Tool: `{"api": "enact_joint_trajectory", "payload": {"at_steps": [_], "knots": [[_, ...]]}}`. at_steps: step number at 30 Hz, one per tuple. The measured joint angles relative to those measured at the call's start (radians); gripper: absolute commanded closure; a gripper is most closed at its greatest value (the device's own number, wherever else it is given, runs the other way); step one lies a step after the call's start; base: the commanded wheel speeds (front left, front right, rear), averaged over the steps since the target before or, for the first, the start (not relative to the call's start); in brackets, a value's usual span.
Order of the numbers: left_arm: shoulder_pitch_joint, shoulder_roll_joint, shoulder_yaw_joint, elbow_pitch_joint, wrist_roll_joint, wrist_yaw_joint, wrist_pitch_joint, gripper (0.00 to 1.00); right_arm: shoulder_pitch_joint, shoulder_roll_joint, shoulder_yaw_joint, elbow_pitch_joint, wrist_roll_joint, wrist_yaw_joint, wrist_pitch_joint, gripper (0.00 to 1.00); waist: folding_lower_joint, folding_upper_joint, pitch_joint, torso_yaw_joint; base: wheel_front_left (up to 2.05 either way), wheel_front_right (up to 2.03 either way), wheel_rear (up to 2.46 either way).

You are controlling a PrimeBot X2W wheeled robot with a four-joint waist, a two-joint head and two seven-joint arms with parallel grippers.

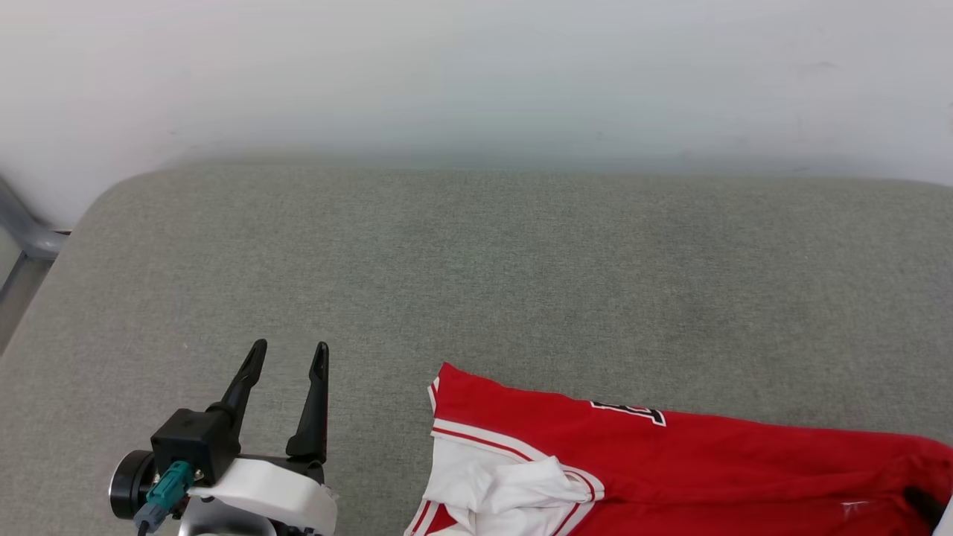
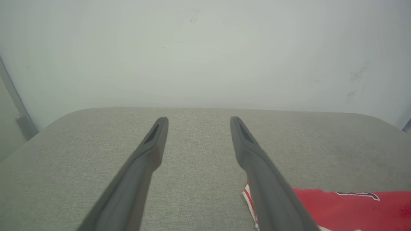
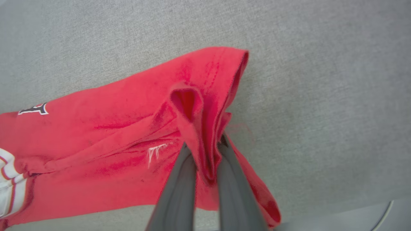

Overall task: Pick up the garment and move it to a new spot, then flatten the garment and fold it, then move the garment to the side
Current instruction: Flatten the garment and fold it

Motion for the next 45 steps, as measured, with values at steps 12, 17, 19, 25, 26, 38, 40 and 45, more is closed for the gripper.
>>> {"api": "enact_joint_trajectory", "payload": {"at_steps": [12,17,19,25,26,38,40,45], "knots": [[-0.009,-0.002,-0.017,0.01,-0.001,-0.009,0.01,0.0,-0.076,0.14,-0.012,-0.032,0.509,0.0,0.297,1.0,0.0,0.0,0.002,0.01,0.0,0.0,0.0],[-0.023,-0.007,-0.036,0.018,0.001,-0.018,0.026,0.0,-0.078,0.143,0.139,0.015,0.72,0.0,0.264,1.0,0.0,0.0,0.006,0.036,0.0,0.0,0.0],[-0.036,-0.009,-0.04,0.019,0.002,-0.023,0.026,0.0,-0.082,0.143,0.205,0.03,0.773,0.0,0.227,1.0,0.0,0.0,0.012,0.049,0.0,0.0,0.0],[-0.065,-0.022,-0.047,0.024,0.008,-0.033,0.026,0.0,-0.143,0.143,0.404,0.076,0.883,0.0,0.102,1.0,0.0001,0.0,0.044,0.087,0.0,0.0,0.0],[-0.069,-0.025,-0.048,0.026,0.008,-0.036,0.026,0.0,-0.151,0.143,0.44,0.085,0.895,0.0,0.081,1.0,0.0001,0.0,0.05,0.095,0.0,0.0,0.0],[-0.097,-0.058,-0.047,0.061,0.008,-0.061,0.01,0.0,-0.218,0.144,0.66,0.241,0.849,0.0,-0.127,0.0,0.0001,0.0,0.109,0.158,0.0,0.0,0.0],[-0.099,-0.059,-0.045,0.064,0.008,-0.062,0.008,0.0,-0.228,0.144,0.676,0.248,0.848,0.0,-0.146,0.0,0.0001,0.0,0.112,0.156,0.0,0.0,0.0],[-0.099,-0.061,-0.041,0.077,0.009,-0.063,0.007,0.0,-0.248,0.144,0.718,0.197,0.825,0.0,-0.189,0.0,0.0001,0.0,0.102,0.141,0.0,0.0,0.0]]}}
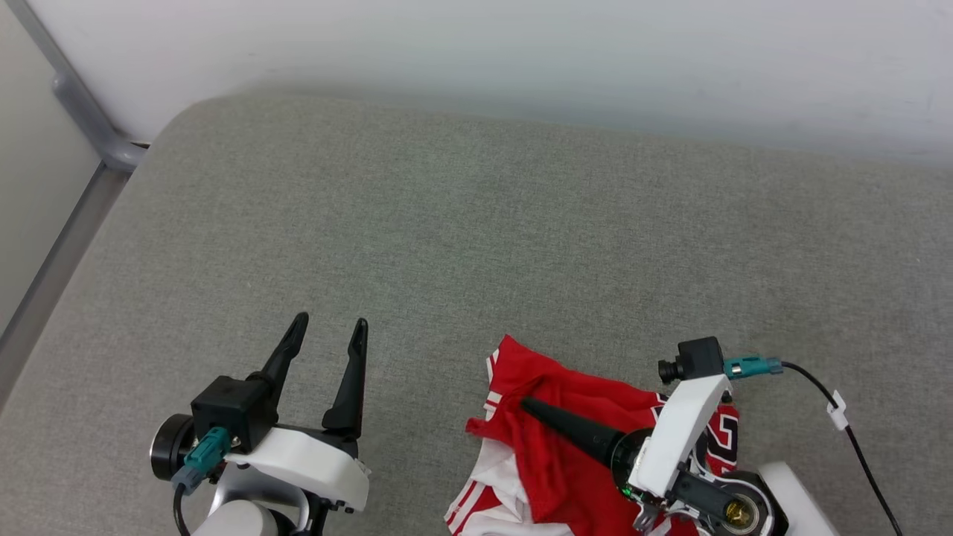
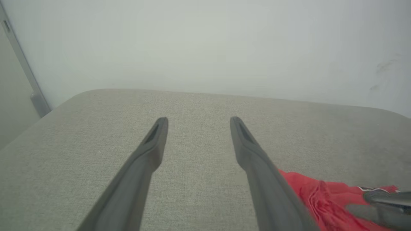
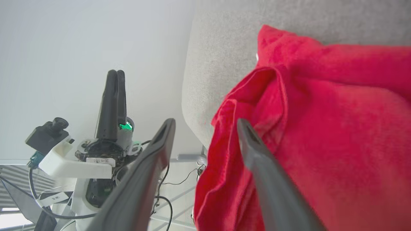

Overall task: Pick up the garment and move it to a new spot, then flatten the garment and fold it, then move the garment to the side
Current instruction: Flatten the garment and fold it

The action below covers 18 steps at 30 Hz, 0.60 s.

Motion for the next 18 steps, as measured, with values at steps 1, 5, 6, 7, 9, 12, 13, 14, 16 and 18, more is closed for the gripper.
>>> {"api": "enact_joint_trajectory", "payload": {"at_steps": [1,5,6,7,9,12,13,14,16,18], "knots": [[0.0,0.0,0.0,0.001,0.001,0.0,0.0,0.0,0.0,0.0,0.006,-0.019,-0.012,0.0,-0.012,0.0,0.0,0.0,-0.005,-0.004,0.0,0.0,0.0],[0.001,-0.002,-0.001,0.004,0.002,-0.003,-0.003,0.0,0.001,-0.034,0.03,-0.1,-0.11,0.0,-0.094,0.0,0.0,0.0,-0.027,-0.02,0.0,0.0,0.0],[0.003,-0.003,-0.002,0.003,0.002,0.001,-0.003,0.0,0.002,-0.05,0.027,-0.11,-0.153,0.0,-0.13,0.0,0.0,0.0,-0.033,-0.026,0.0,0.0,0.0],[0.007,-0.003,-0.002,0.004,0.002,0.002,-0.003,0.0,0.005,-0.065,0.019,-0.12,-0.205,0.0,-0.173,0.0,0.0,0.0,-0.038,-0.031,0.0,0.0,0.0],[0.011,-0.003,-0.001,0.005,0.002,0.003,-0.004,0.0,0.012,-0.089,-0.007,-0.128,-0.314,0.0,-0.249,0.0,-0.0001,0.0,-0.048,-0.044,0.0,0.0,0.0],[0.014,-0.002,0.002,0.005,0.003,0.006,-0.005,0.0,0.035,-0.108,-0.077,-0.13,-0.486,0.0,-0.336,0.0,0.0,0.0,-0.061,-0.065,0.0,0.0,0.0],[0.018,-0.001,0.003,0.006,0.004,0.008,-0.006,0.0,0.046,-0.108,-0.113,-0.132,-0.533,0.0,-0.361,0.0,-0.0001,0.0001,-0.065,-0.073,0.0,0.0,0.0],[0.022,0.001,0.005,0.007,0.007,0.011,-0.006,0.0,0.057,-0.107,-0.148,-0.137,-0.587,0.0,-0.377,0.0,-0.0001,0.0,-0.068,-0.08,0.0,0.0,0.0],[0.028,0.003,0.011,0.007,0.008,0.015,-0.006,0.0,0.084,-0.099,-0.222,-0.158,-0.684,0.0,-0.406,0.0,0.0,0.0,-0.075,-0.095,0.0,0.0,0.0],[0.03,0.005,0.017,0.007,0.008,0.02,-0.007,0.0,0.11,-0.085,-0.297,-0.191,-0.772,0.0,-0.425,0.0,0.0,0.0001,-0.081,-0.109,0.0,0.0,0.0]]}}
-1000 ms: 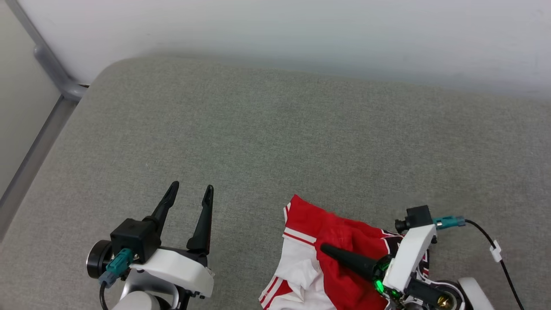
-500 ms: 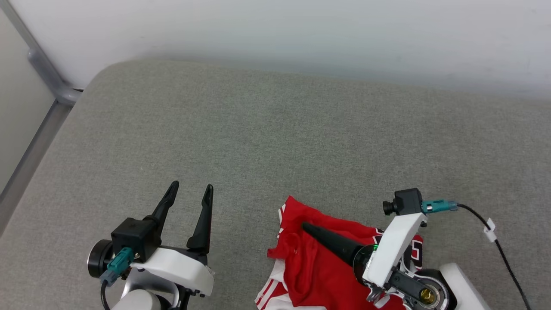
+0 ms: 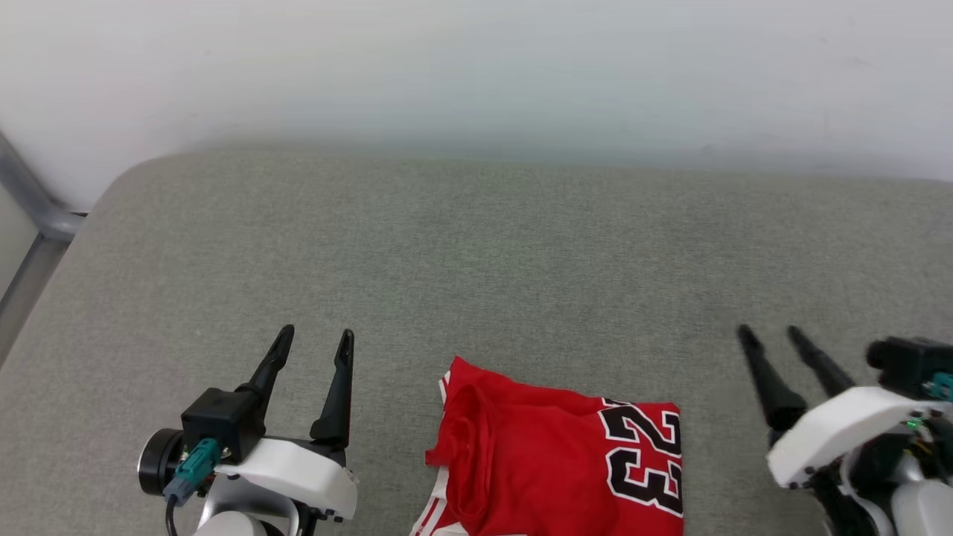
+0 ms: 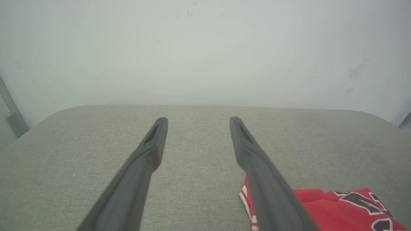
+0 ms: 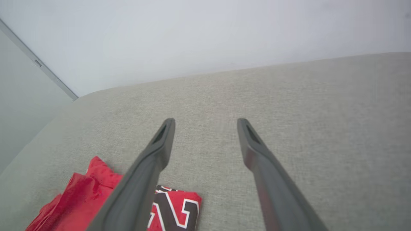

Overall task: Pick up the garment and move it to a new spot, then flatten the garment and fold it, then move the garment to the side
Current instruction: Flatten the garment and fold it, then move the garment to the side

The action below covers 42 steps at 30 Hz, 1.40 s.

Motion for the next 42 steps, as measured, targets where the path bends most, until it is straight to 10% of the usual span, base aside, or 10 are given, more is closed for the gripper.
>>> {"api": "enact_joint_trajectory", "payload": {"at_steps": [16,31,42], "knots": [[0.076,0.008,0.038,0.016,0.019,0.015,-0.002,0.0,0.211,0.072,-0.129,-0.289,-0.317,0.0,-0.123,0.0,-0.0001,0.0,-0.058,-0.076,0.0,0.0,0.0],[0.087,-0.016,0.065,0.039,0.045,-0.006,-0.002,0.0,0.25,0.083,-0.108,-0.33,-0.279,0.0,-0.062,0.0,-0.0001,0.0,-0.066,-0.074,0.0,0.0,0.0],[0.061,-0.045,0.091,0.026,0.066,-0.029,-0.004,0.0,0.241,0.035,-0.143,-0.108,-0.061,0.0,0.179,0.0,0.0,0.0,-0.019,-0.03,0.0,0.0,0.0]]}}
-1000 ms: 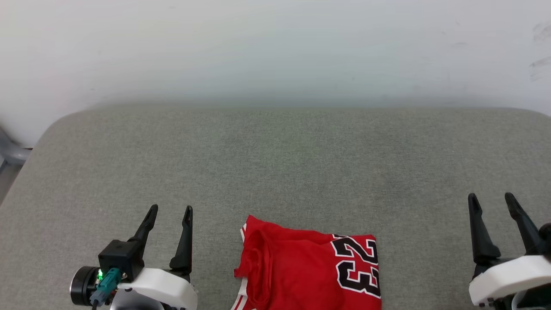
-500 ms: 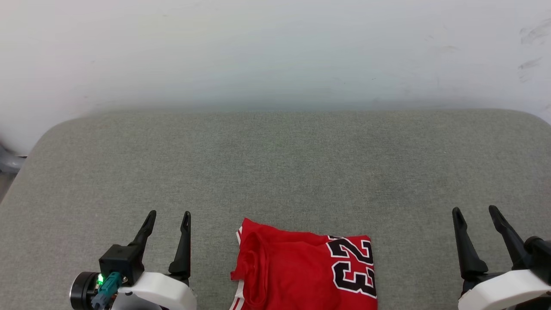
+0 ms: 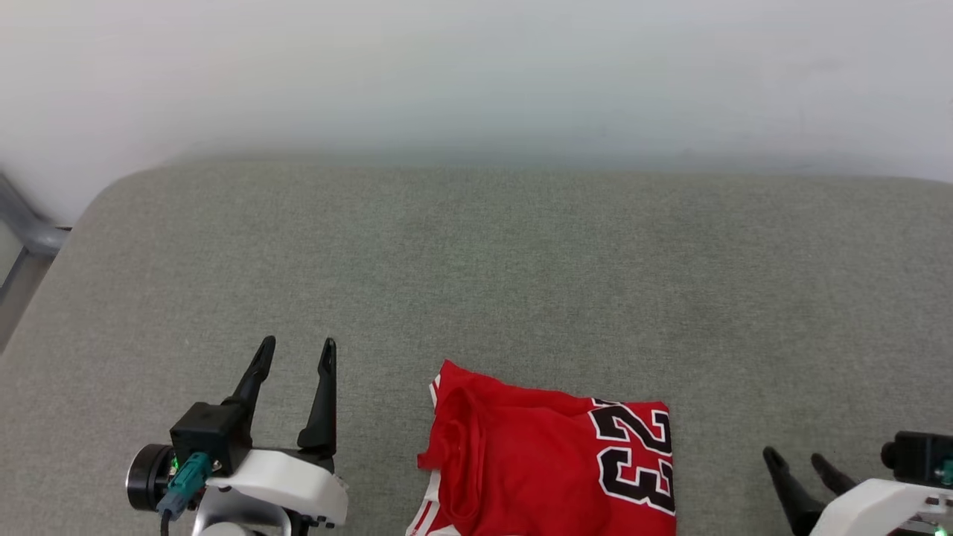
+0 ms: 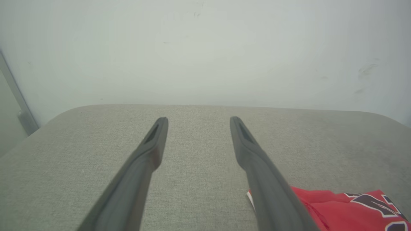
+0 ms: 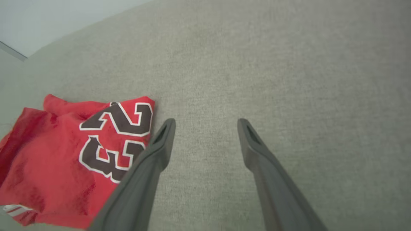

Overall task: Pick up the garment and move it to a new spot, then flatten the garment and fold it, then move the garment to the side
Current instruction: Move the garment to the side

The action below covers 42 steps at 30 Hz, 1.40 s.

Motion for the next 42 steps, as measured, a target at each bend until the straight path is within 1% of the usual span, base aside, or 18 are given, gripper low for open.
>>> {"api": "enact_joint_trajectory", "payload": {"at_steps": [4,9,18,19,20,21,24,27,31,34,36,42], "knots": [[-0.022,-0.018,0.003,-0.005,0.015,-0.016,0.0,0.0,-0.034,-0.018,0.07,0.078,0.084,0.0,0.109,0.0,0.0001,0.0,0.034,0.025,0.0,0.0,0.0],[-0.049,-0.044,0.012,-0.003,0.033,-0.035,0.0,0.0,-0.074,-0.025,0.159,0.14,0.186,0.0,0.183,0.0,0.0001,0.0,0.075,0.061,0.0,0.0,0.0],[-0.066,-0.067,0.037,0.012,0.055,-0.065,0.0,0.0,-0.149,-0.012,0.196,0.26,0.331,0.001,0.276,0.0,0.0,0.0,0.127,0.106,0.0,0.0,0.0],[-0.066,-0.069,0.041,0.013,0.057,-0.067,0.0,0.0,-0.154,-0.009,0.198,0.271,0.345,0.001,0.289,0.53,0.0,0.0,0.129,0.108,0.0,0.0,0.0],[-0.066,-0.07,0.044,0.014,0.058,-0.069,0.0,0.0,-0.161,-0.009,0.206,0.275,0.351,0.001,0.297,0.84,0.0,0.0,0.131,0.11,0.0,0.0,0.0],[-0.066,-0.072,0.045,0.015,0.059,-0.071,0.0,0.0,-0.165,-0.008,0.212,0.277,0.355,0.001,0.297,1.0,0.0,0.0,0.133,0.111,0.0,0.0,0.0],[-0.066,-0.077,0.05,0.021,0.066,-0.078,0.0,0.0,-0.174,-0.006,0.243,0.278,0.365,0.001,0.289,1.0,0.0001,0.0,0.132,0.111,0.0,0.0,0.0],[-0.065,-0.078,0.055,0.029,0.069,-0.08,0.0,0.0,-0.187,-0.02,0.276,0.256,0.36,0.001,0.268,1.0,0.0001,0.0,0.118,0.107,0.0,0.0,0.0],[-0.053,-0.075,0.062,0.031,0.077,-0.08,0.0,0.0,-0.2,-0.059,0.335,0.208,0.301,0.0,0.238,1.0,0.0,0.0,0.091,0.092,0.0,0.0,0.0],[-0.036,-0.072,0.064,0.029,0.079,-0.079,0.0,0.0,-0.218,-0.098,0.361,0.18,0.23,0.0,0.224,1.0,0.0001,0.0,0.07,0.069,0.0,0.0,0.0],[-0.025,-0.067,0.068,0.024,0.079,-0.077,0.0,0.0,-0.225,-0.127,0.363,0.169,0.167,0.0,0.219,1.0,0.0001,0.0,0.057,0.048,0.0,0.0,0.0],[-0.007,-0.057,0.07,-0.003,0.083,-0.072,0.0,0.0,-0.227,-0.178,0.312,0.119,0.058,0.0,0.239,1.0,0.0,0.0,0.038,-0.034,0.0,0.0,0.0]]}}
